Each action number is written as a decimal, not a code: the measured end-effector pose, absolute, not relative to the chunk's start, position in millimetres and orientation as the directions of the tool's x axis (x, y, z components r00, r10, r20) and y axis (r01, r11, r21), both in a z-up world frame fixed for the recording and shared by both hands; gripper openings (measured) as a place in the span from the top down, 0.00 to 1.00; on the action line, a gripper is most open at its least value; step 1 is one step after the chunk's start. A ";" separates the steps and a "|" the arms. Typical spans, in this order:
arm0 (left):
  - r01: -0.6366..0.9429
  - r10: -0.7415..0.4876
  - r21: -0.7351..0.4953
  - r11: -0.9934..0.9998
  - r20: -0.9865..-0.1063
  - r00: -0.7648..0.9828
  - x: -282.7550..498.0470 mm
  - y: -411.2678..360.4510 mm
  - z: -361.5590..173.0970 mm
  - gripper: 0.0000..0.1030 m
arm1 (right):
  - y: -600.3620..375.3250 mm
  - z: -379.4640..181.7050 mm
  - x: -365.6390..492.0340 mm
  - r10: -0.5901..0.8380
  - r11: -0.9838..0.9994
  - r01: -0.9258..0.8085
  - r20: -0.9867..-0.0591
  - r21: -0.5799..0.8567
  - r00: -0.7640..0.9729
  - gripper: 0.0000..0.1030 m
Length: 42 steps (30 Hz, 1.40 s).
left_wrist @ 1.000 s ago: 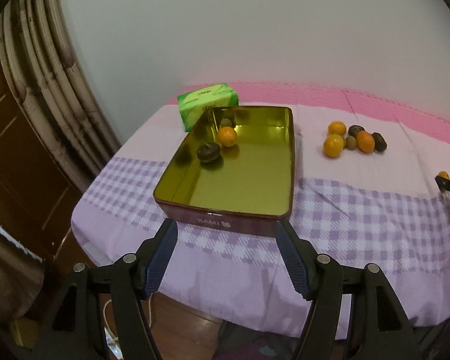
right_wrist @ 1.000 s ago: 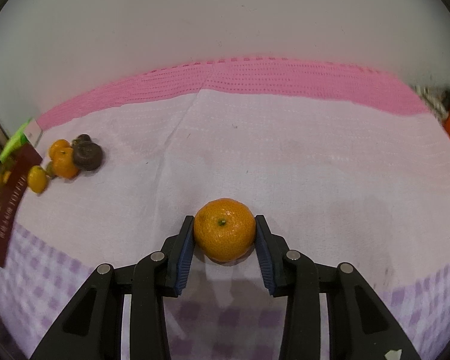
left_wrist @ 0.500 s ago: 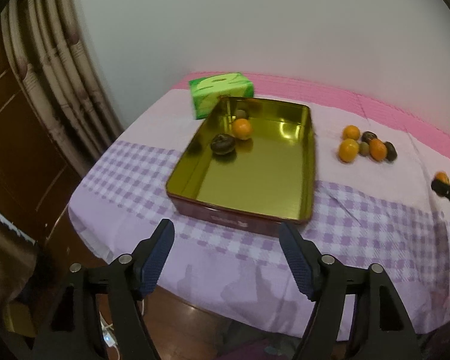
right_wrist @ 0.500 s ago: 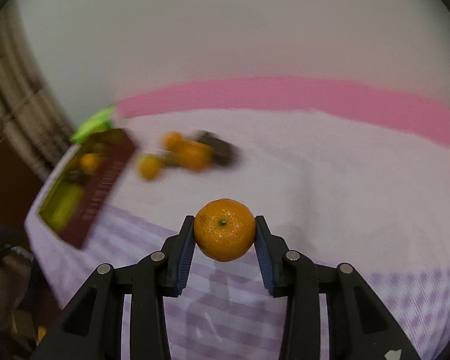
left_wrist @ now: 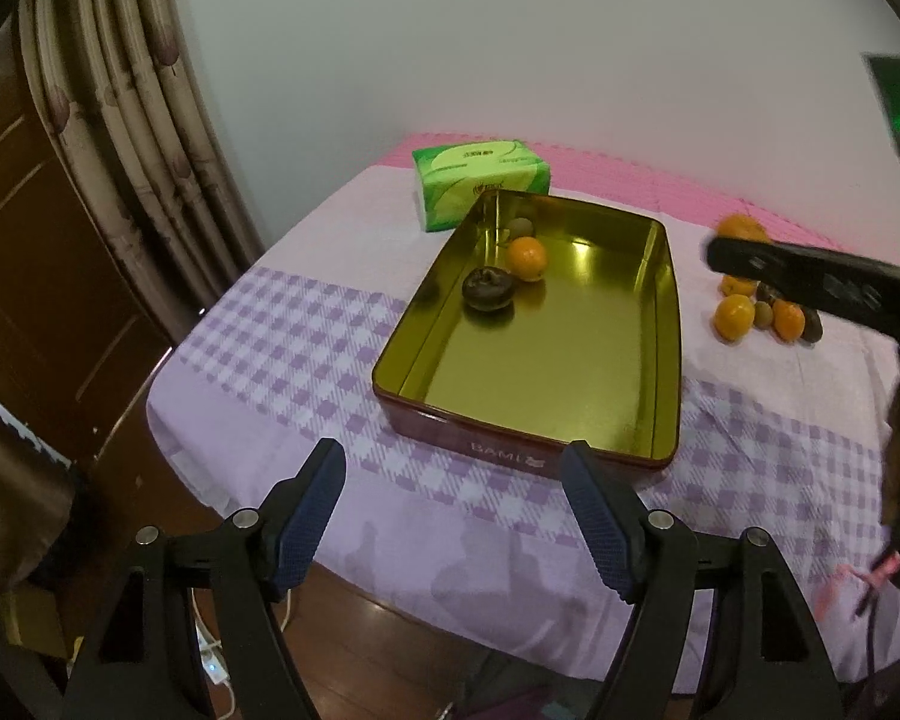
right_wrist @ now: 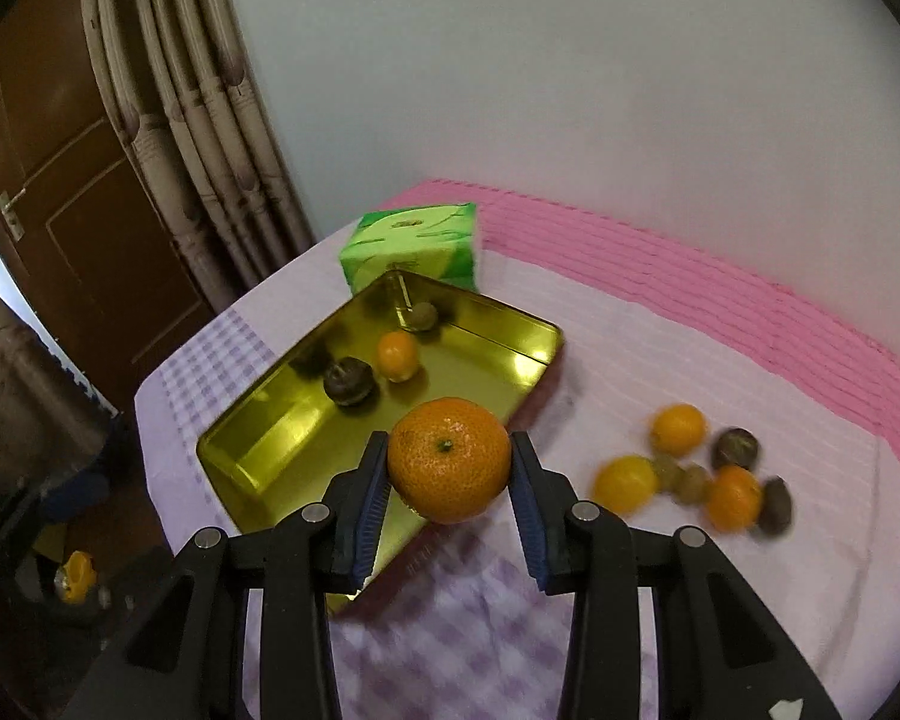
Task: Organize fruits
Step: 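Carry the mandarin into the gold tin tray and open the right gripper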
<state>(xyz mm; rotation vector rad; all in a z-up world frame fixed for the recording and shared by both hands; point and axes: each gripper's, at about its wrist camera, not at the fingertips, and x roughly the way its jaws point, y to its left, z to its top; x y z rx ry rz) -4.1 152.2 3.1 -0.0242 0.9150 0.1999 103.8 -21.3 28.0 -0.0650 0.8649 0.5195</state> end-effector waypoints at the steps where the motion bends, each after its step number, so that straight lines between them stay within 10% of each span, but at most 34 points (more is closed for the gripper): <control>1: -0.183 0.163 0.065 0.981 -0.791 0.590 -3.3 152.8 2.8 0.27 | -14.7 26.6 107.6 0.409 0.873 -0.463 -0.744 0.151 0.528 0.65; 42: -0.207 0.134 0.024 0.978 -0.833 0.537 7.6 163.3 -9.6 0.21 | 61.4 -8.8 158.6 0.404 0.861 -0.483 -0.788 0.158 0.464 0.64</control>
